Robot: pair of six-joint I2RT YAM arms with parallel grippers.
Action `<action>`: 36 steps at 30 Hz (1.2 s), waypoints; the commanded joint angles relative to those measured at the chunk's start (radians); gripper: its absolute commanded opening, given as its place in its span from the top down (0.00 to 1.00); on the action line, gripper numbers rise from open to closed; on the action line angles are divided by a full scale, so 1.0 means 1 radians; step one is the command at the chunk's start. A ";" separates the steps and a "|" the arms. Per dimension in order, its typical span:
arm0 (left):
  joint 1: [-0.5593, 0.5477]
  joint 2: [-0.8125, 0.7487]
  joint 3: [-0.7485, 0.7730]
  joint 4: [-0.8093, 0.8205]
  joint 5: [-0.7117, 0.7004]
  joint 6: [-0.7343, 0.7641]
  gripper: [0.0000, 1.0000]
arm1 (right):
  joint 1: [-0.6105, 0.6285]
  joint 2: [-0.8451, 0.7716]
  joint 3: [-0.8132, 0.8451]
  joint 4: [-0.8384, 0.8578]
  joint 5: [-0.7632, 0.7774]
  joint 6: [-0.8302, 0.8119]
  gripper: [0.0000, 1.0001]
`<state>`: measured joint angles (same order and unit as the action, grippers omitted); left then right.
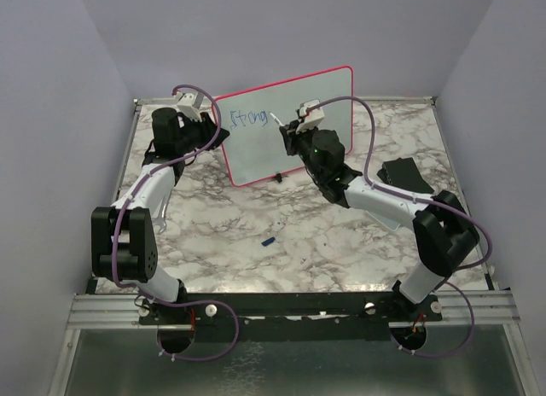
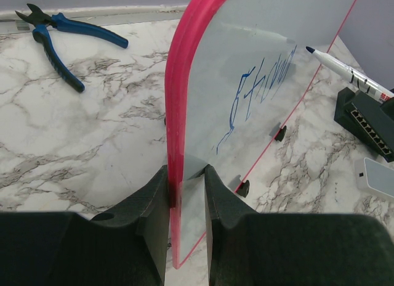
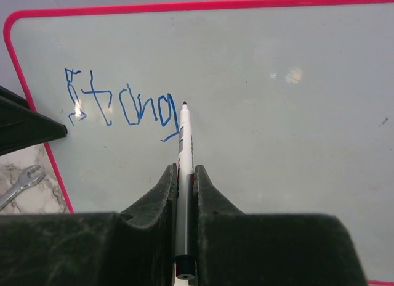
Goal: Write a sentence on the whiteboard
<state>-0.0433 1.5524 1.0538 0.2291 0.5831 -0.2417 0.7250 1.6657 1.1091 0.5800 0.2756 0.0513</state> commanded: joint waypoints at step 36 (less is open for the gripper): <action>-0.007 -0.012 0.011 -0.040 -0.020 0.016 0.88 | -0.017 0.020 0.024 -0.011 0.089 -0.012 0.99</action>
<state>-0.0433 1.5524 1.0538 0.2291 0.5827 -0.2413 0.7219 1.6871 1.1118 0.5739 0.3248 0.0513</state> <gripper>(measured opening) 0.256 0.106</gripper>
